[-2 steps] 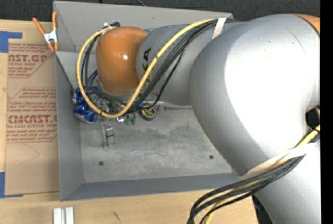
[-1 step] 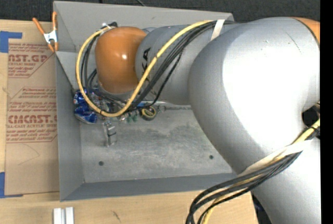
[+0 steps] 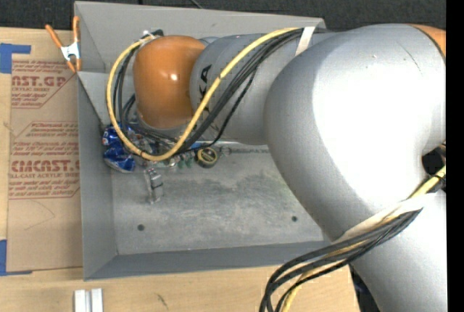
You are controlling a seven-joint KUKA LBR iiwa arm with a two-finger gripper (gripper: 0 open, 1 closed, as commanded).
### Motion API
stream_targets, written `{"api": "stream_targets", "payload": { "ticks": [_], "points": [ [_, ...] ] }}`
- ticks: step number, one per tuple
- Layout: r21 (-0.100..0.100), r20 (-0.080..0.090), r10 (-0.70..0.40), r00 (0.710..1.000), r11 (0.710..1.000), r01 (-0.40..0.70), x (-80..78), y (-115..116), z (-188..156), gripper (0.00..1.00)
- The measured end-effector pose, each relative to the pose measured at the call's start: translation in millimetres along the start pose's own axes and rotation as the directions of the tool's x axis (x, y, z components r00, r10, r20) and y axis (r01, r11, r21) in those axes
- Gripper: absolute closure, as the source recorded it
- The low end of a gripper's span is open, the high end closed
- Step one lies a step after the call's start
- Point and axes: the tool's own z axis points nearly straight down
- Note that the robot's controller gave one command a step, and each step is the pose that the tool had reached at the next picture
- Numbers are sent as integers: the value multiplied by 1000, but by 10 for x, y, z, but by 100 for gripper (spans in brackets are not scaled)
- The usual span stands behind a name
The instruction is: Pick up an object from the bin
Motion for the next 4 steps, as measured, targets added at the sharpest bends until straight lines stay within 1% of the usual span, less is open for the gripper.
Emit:
{"api": "stream_targets", "payload": {
  "ticks": [1, 2, 3, 4],
  "points": [
    [-15, -5, 208, 978, 978, -209, 73, 33, -35, 0],
    [-6, -10, 150, 989, 989, -150, 38, 33, -25, 0],
    [-10, -5, 107, 994, 994, -107, 54, -21, 21, 0],
    [3, -13, 100, 995, 995, -100, 3, 32, 18, 0]
  ]
}}
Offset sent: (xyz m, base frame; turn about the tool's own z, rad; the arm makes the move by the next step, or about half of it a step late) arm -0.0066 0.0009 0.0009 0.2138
